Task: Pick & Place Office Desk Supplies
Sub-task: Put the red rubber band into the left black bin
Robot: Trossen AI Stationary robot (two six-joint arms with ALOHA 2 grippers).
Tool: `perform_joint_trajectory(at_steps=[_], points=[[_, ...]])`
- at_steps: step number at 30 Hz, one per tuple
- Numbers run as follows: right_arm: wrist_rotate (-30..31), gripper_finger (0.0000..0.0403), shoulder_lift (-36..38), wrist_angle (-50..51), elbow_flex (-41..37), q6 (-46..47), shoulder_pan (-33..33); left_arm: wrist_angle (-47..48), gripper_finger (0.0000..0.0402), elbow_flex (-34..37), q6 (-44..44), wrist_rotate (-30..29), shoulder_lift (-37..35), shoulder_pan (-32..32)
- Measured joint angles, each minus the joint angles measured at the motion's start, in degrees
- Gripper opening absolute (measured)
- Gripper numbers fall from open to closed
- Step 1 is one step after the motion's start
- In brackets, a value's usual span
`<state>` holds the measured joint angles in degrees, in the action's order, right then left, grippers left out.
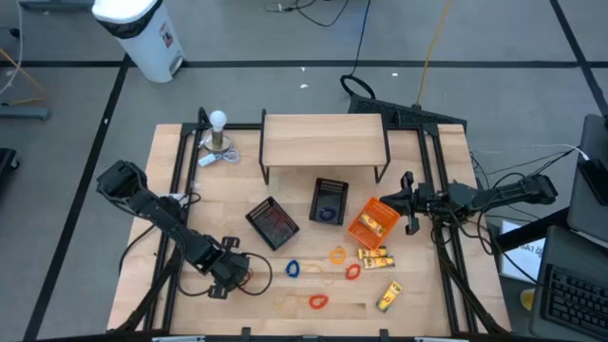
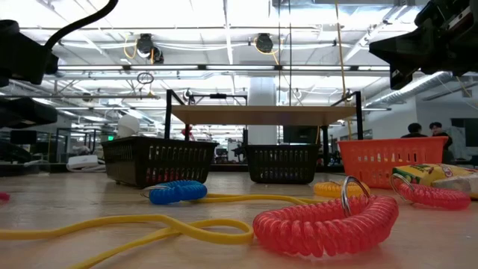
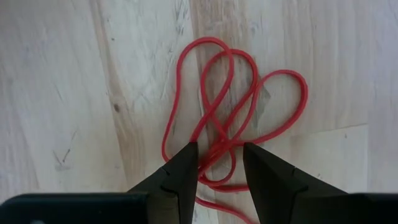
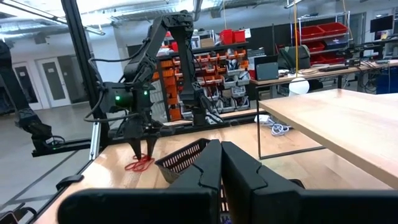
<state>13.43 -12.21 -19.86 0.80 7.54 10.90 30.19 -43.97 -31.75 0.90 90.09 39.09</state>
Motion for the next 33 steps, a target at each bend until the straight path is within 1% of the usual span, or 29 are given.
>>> perform_joint_trajectory(at_steps=[5, 7, 9, 15, 17, 22, 24, 27, 33], points=[[0.00, 0.0000, -0.02, 0.00, 0.00, 0.36, -0.02, 0.55, 0.0130, 0.27, -0.23, 0.07, -1.55, -0.02], [0.02, 0.0000, -0.02, 0.00, 0.00, 0.36, 0.00, 0.55, 0.0121, 0.25, -0.22, -0.08, -1.99, -0.02], [0.00, 0.0000, -0.02, 0.00, -0.01, 0.36, -0.02, 0.75, 0.0101, 0.26, -0.04, -0.10, -1.98, -0.02], [0.00, 0.0000, -0.04, -0.02, -0.02, 0.36, -0.02, 1.41, 0.0017, 0.25, 1.02, 0.60, -1.98, -0.02], [0.00, 0.0000, -0.04, 0.02, -0.02, 0.36, -0.01, 1.63, 0.0006, 0.26, 0.99, 0.77, -1.98, -0.02], [0.00, 0.0000, -0.04, 0.00, -0.01, 0.36, -0.02, 2.83, 0.0003, -0.26, 1.29, 1.63, -1.98, -0.02], [0.00, 0.0000, -0.04, 0.02, -0.02, 0.36, -0.02, 5.57, 0.0003, -2.08, 2.21, 0.98, -1.98, -0.02], [0.00, 0.0000, -0.04, 0.00, -0.01, 0.36, -0.02, 12.11, 0.0002, -6.73, 4.57, -1.24, -1.98, -0.02], [0.00, 0.0000, -0.04, 0.00, -0.02, 0.36, -0.02, 24.14, 0.0002, -16.97, 10.37, -8.82, -2.03, -0.71]])
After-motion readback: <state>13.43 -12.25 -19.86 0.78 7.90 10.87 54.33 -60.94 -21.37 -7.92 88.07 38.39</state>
